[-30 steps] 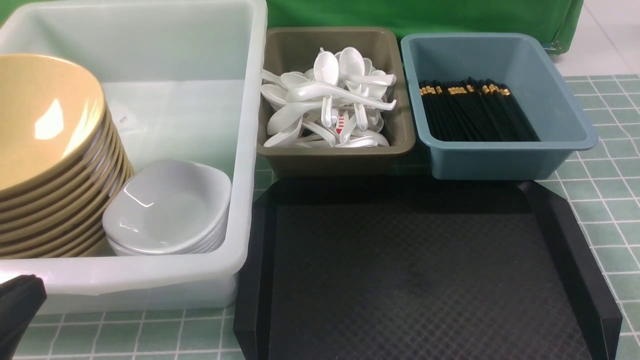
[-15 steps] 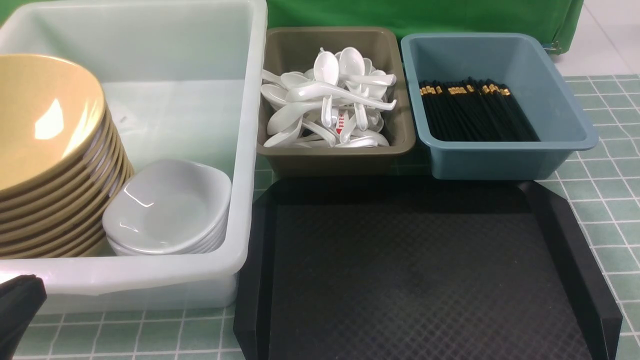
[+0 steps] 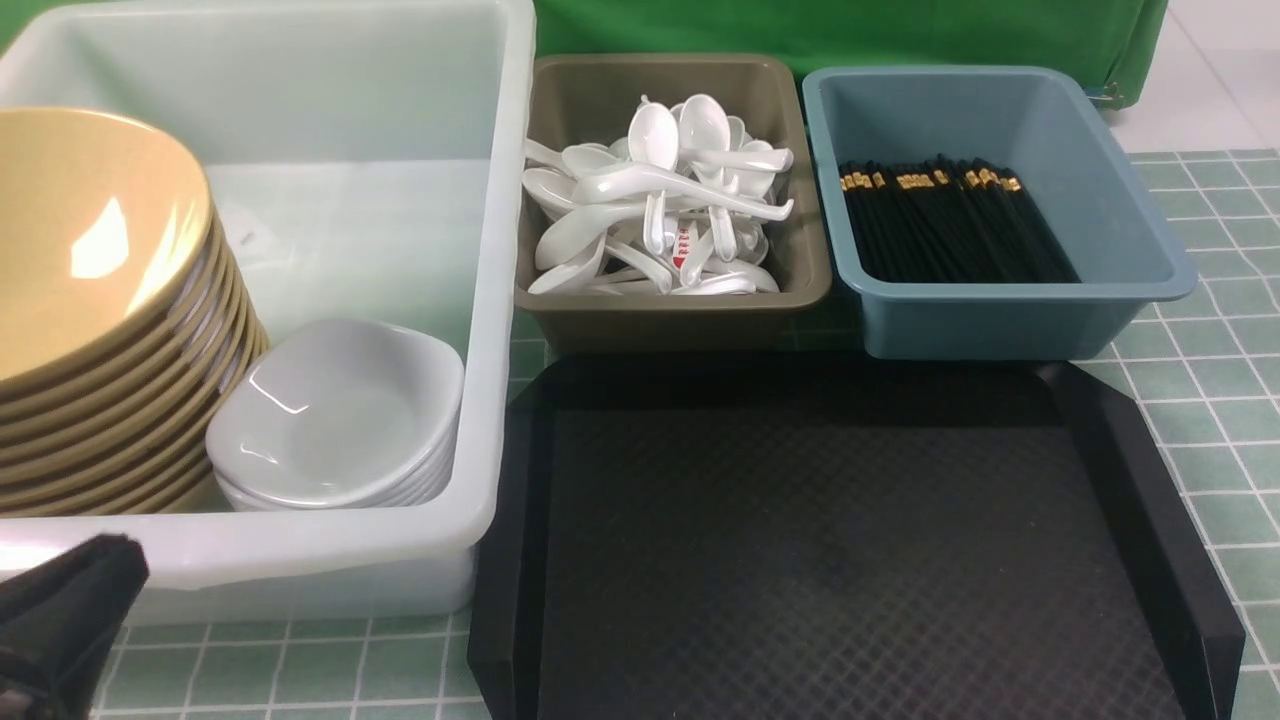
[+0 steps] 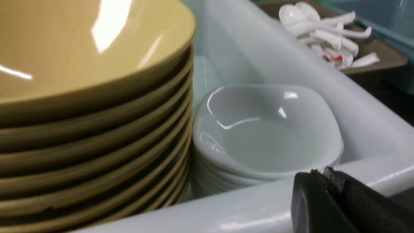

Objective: On blue table put chopsticks spoon bowls plates into blue grey white boxes.

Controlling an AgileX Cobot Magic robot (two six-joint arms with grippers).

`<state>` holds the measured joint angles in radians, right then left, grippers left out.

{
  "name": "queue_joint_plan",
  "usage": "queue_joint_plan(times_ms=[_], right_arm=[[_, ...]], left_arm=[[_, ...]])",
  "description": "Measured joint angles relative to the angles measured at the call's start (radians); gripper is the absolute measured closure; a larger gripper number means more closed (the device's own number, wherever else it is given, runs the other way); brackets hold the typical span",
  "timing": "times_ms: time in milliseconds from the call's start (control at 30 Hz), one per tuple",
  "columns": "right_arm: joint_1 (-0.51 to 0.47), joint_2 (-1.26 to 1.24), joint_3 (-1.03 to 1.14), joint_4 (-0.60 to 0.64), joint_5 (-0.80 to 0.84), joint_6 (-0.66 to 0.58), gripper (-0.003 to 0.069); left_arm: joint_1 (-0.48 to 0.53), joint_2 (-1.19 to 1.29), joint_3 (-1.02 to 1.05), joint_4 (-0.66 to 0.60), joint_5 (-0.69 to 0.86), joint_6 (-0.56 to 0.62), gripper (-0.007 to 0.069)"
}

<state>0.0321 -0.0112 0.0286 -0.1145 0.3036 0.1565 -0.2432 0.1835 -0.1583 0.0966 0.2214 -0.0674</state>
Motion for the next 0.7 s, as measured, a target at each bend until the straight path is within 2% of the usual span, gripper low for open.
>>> queue_joint_plan(times_ms=[100, 267, 367, 700], right_arm=[[0.0, 0.0, 0.0, 0.0, 0.0, 0.0, 0.0603], [0.0, 0.0, 0.0, 0.0, 0.001, 0.0, 0.0598], [0.0, 0.0, 0.0, 0.0, 0.001, 0.0, 0.0593], [0.0, -0.001, 0.0, 0.0, 0.001, 0.0, 0.0585]], left_arm=[[0.097, -0.008, 0.091, -0.078, -0.18, 0.076, 0.0636], [0.218, -0.096, 0.177, -0.148, -0.241, 0.099, 0.0636], [0.256, -0.182, 0.185, -0.152, -0.211, 0.099, 0.0636], [0.257, -0.196, 0.185, -0.145, 0.034, 0.08, 0.0636]])
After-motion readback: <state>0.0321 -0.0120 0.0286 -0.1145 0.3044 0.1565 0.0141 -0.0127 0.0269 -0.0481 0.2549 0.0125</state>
